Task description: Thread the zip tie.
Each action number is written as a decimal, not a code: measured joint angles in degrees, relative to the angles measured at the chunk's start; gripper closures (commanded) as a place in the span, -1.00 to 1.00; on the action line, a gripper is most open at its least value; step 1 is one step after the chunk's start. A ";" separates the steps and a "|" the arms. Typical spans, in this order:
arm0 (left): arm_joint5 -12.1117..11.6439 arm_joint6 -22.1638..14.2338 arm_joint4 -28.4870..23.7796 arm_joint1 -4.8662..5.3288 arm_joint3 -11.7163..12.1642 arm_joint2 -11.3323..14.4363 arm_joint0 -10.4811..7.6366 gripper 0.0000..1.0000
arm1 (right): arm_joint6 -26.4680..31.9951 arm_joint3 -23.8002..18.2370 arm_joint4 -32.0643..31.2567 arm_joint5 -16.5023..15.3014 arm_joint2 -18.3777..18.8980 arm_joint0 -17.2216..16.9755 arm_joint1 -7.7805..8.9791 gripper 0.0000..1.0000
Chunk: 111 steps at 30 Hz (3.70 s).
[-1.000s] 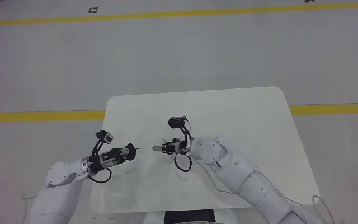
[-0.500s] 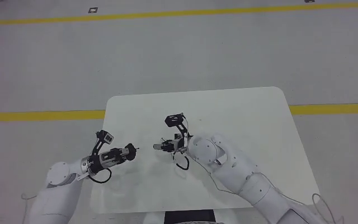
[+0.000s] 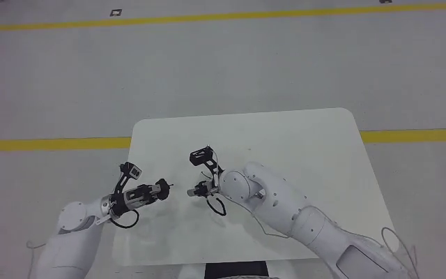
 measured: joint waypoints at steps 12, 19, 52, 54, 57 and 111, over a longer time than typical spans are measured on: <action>0.00 0.00 0.00 0.00 0.00 0.00 0.00 1.00 | 2.06 -0.20 -2.67 -0.81 -2.65 0.89 -0.63 -1.00; 0.00 0.00 0.00 0.00 0.00 0.00 0.00 1.00 | 5.97 1.71 -3.39 1.11 -5.72 3.89 -2.51 -1.00; 0.00 0.00 0.00 0.00 0.00 0.00 0.00 1.00 | 8.13 10.26 -8.13 2.98 -4.87 5.90 -8.15 0.16; 0.00 0.00 0.00 0.00 0.00 0.00 0.00 1.00 | 8.31 11.00 -8.69 2.98 -4.39 5.74 -8.71 0.24; 0.00 0.00 0.00 0.00 0.00 0.00 0.00 1.00 | 8.61 11.72 -9.85 2.98 -3.57 5.33 -9.35 0.34; 0.00 0.00 0.00 0.00 0.00 0.00 0.00 1.00 | 11.98 25.29 -33.07 2.98 6.23 -0.10 -20.29 0.54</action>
